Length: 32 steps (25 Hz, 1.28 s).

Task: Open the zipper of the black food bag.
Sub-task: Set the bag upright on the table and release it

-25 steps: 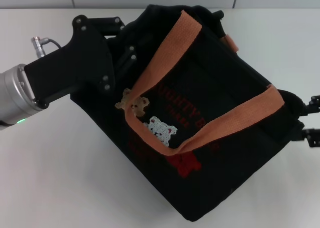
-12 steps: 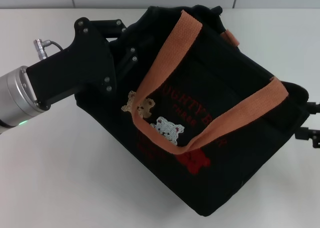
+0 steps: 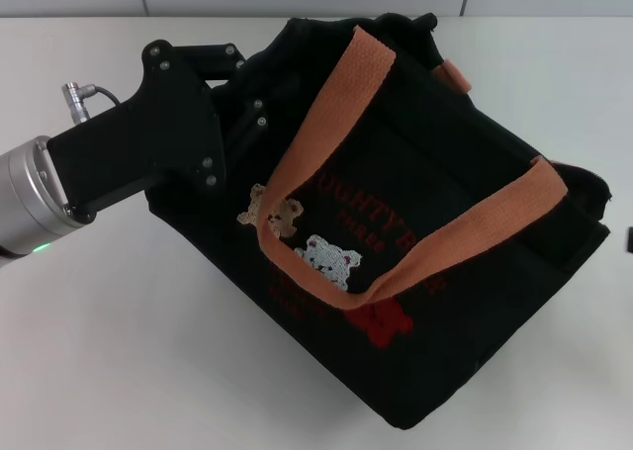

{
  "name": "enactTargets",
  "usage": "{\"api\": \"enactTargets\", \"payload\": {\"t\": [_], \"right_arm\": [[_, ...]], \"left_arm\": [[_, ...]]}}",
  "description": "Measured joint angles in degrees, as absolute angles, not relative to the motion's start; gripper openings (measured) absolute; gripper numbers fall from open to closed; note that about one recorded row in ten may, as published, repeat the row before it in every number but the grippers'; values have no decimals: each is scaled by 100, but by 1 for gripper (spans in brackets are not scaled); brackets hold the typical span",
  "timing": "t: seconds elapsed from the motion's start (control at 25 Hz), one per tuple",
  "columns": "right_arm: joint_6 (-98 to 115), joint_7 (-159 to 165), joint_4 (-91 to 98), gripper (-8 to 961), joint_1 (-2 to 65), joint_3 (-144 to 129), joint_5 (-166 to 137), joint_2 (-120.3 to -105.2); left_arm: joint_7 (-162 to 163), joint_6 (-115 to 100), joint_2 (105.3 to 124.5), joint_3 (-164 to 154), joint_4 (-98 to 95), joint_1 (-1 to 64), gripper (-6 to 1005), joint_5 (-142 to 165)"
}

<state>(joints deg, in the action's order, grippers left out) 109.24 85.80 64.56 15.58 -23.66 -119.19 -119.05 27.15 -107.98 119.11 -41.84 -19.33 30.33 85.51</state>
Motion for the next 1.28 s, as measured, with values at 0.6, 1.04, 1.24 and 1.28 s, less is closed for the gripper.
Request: {"api": "enactTargets", "payload": {"t": [0.6, 1.04, 1.24, 1.28], "right_arm": [[10050, 8068, 5510, 652, 2206, -2923, -11965, -11909], [9369, 8141, 5414, 393, 2818, -3063, -11937, -11921], [8931, 8233, 5664, 251, 3075, -3068, -11847, -11940], [8717, 8256, 5700, 232, 3142, -3068, -11693, -11945]], "left_arm": [[2711, -10797, 11915, -4190, -1932, 3074, 125, 8551], [2403, -10536, 11909, -4180, -1475, 3078, 127, 8552], [2278, -10382, 11912, -4124, -1192, 3038, 128, 8545], [2177, -10187, 11912, -4126, -1014, 3029, 129, 8541]]}}
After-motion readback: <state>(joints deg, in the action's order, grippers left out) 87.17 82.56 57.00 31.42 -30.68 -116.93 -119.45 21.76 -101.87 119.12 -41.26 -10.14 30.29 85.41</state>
